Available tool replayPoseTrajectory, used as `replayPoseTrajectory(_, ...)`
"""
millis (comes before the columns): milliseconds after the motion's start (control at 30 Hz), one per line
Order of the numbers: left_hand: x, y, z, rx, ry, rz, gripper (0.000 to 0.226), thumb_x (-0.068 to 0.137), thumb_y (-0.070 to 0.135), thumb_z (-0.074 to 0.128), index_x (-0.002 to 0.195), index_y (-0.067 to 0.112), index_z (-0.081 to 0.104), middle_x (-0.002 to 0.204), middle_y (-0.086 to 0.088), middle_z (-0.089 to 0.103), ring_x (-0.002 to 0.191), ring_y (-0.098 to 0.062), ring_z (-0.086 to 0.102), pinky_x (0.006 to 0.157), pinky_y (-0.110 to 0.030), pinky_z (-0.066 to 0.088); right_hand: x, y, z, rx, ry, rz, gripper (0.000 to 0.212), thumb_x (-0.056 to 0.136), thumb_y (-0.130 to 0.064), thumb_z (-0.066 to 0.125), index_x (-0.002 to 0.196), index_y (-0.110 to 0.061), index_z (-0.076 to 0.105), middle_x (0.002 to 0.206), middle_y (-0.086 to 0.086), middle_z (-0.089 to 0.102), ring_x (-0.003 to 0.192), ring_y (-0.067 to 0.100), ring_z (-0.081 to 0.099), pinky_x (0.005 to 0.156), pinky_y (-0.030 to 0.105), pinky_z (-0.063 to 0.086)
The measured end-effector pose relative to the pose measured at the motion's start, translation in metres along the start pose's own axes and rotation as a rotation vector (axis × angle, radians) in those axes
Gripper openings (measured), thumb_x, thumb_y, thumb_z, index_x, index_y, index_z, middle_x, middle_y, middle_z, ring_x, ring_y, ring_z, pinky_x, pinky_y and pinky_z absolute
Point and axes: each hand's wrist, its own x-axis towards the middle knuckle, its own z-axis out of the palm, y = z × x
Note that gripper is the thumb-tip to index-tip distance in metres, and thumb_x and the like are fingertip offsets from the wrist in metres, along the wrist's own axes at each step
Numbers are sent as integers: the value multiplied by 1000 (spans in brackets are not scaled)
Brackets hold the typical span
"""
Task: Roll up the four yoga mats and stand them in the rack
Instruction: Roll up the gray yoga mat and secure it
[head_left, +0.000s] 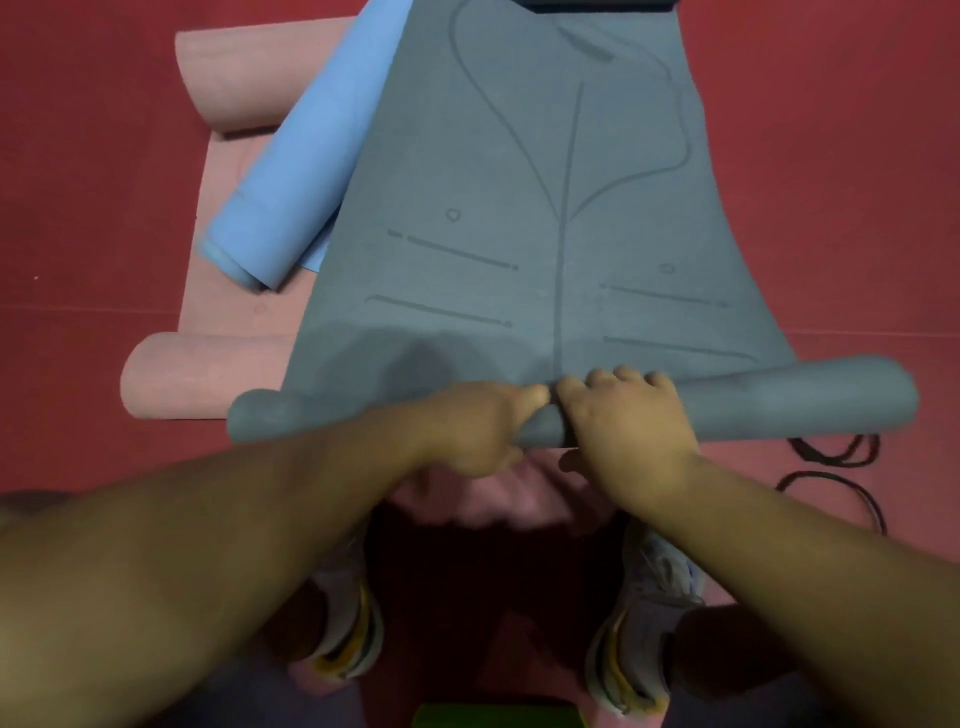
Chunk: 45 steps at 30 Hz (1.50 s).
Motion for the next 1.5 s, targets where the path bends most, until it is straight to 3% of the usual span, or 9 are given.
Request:
replayPoseTrajectory(100, -2, 0, -8, -21, -66, 28, 45, 84, 31, 72, 122, 26, 49, 114, -2, 66, 101, -25, 64, 84, -36, 52, 0, 3, 0, 75, -41, -13, 47, 80, -53, 71, 117, -30, 55, 112, 1, 70, 105, 26, 66, 75, 33, 39)
replayPoseTrajectory(300, -10, 24, 25, 412, 405, 12, 43, 88, 41, 64, 120, 26, 40, 106, -2, 65, 94, -28, 65, 74, -39, 47, 9, 17, -13, 195, -276, -45, 54, 75, -47, 76, 125, -36, 58, 112, 2, 70, 101, 28, 69, 68, 29, 41)
replayPoseTrajectory(533, 2, 0, -10, 79, 48, 16, 39, 81, 29, 69, 117, 32, 53, 110, 2, 70, 98, -25, 67, 69, -28, 42, -1, 3, 5, 81, -2, -34, 54, 78, -50, 74, 119, -27, 48, 114, 3, 65, 107, 28, 63, 83, 37, 42)
replayPoseTrajectory(800, -6, 23, 22, 442, 368, 16, 42, 91, 36, 60, 126, 27, 38, 106, -4, 65, 91, -30, 67, 65, -36, 37, 7, 16, -3, 159, -275, -22, 50, 79, -38, 70, 126, -33, 55, 116, 3, 68, 106, 29, 67, 70, 30, 42)
replayPoseTrajectory(933, 5, 3, 11, 301, 205, 23, 41, 87, 30, 64, 120, 28, 41, 106, -2, 68, 93, -29, 68, 64, -32, 37, -2, 4, 14, 146, -64, 6, 49, 81, -38, 69, 122, -27, 44, 118, 3, 62, 112, 29, 59, 88, 41, 46)
replayPoseTrajectory(1067, 5, -7, -17, -26, -90, 96, 43, 77, 18, 74, 111, 31, 51, 93, 13, 61, 81, -13, 58, 59, -19, 39, -1, 7, 14, 177, -36, -14, 41, 78, -38, 70, 113, -30, 48, 107, 1, 68, 101, 30, 67, 74, 36, 45)
replayPoseTrajectory(1200, 5, 8, 5, 220, 160, 58, 55, 75, 37, 74, 122, 33, 45, 107, 6, 61, 94, -22, 63, 76, -37, 54, 6, 23, -5, 126, -282, -31, 54, 74, -38, 76, 124, -34, 55, 111, 2, 69, 101, 29, 68, 68, 30, 43)
replayPoseTrajectory(1300, 6, 14, 33, 303, 309, 42, 57, 77, 40, 73, 120, 29, 38, 107, 0, 64, 96, -28, 67, 70, -39, 51, 8, 26, -10, 100, -384, -57, 64, 72, -41, 80, 130, -37, 53, 111, 2, 69, 102, 27, 68, 69, 30, 46)
replayPoseTrajectory(1500, 19, -2, 2, -85, -76, 13, 57, 71, 23, 78, 123, 28, 52, 104, 3, 67, 89, -22, 66, 74, -32, 55, -1, 7, 11, 59, -73, -39, 56, 79, -44, 74, 121, -26, 43, 117, 2, 63, 108, 28, 63, 84, 38, 45)
